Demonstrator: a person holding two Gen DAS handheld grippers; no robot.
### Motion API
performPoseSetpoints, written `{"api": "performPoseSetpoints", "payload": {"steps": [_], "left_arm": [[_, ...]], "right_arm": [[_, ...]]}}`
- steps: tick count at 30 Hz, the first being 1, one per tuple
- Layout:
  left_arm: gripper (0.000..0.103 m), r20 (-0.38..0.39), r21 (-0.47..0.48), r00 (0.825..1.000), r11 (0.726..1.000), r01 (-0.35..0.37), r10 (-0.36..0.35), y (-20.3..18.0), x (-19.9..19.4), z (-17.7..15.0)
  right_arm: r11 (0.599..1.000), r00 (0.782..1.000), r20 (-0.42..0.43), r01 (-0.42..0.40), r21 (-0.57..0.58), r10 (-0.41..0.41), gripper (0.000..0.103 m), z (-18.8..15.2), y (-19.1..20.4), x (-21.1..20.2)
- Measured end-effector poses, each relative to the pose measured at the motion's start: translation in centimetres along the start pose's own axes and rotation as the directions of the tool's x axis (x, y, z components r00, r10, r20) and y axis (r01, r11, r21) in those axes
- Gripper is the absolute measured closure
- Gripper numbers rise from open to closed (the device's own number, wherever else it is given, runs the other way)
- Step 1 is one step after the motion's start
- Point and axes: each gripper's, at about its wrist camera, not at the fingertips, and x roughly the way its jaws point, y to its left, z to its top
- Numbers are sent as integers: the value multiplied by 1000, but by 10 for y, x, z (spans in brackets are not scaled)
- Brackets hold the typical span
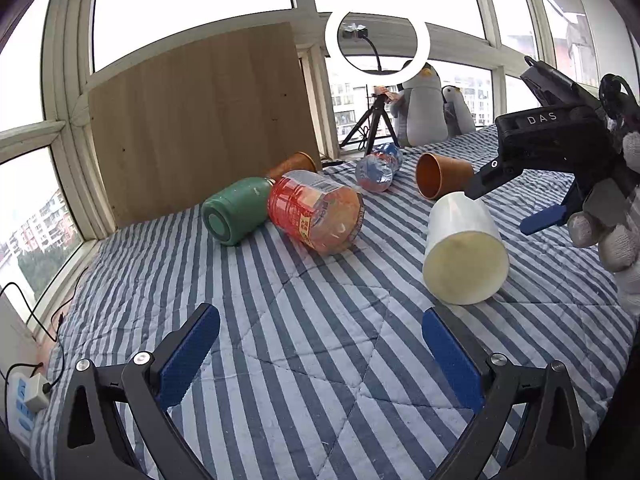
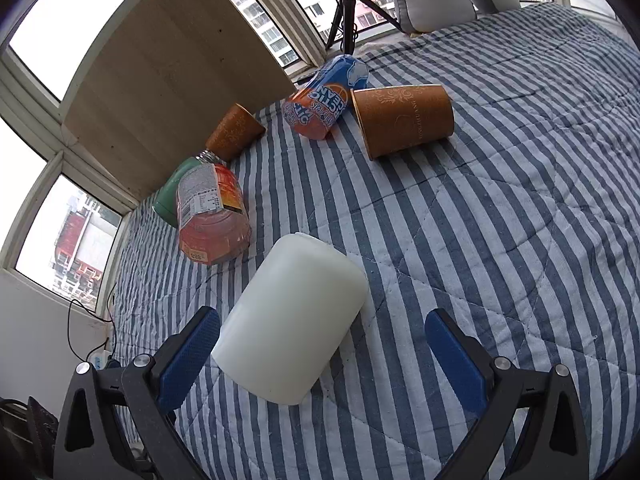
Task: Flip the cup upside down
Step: 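Grasp the white cup with the right gripper while the left tool withdraws, then rotate the white cup with the right gripper so its rim faces down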
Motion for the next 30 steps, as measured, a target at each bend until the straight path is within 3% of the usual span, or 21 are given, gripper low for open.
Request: {"api": "performPoseSetpoints", "payload": {"steps": [12,16,23,30], "left_arm": [[0,24,11,1000,1000,-1,0,-1,-1,-4],[0,20,2,1000,1000,7,-7,2,0,-5],[0,9,-1,1000,1000,14,-14,4,4,-6],[0,3,2,1000,1000,20,-20,4,4,-8]], "right_arm": [[989,984,-165,-37,143,60,2,13,-4,62],[989,984,-167,-44,138,67,4,17,-2,69],[989,981,-172,-63,130,85,21,20,-8,64],[993,987,-145,-62,100,76,22,16,-4,59]]}}
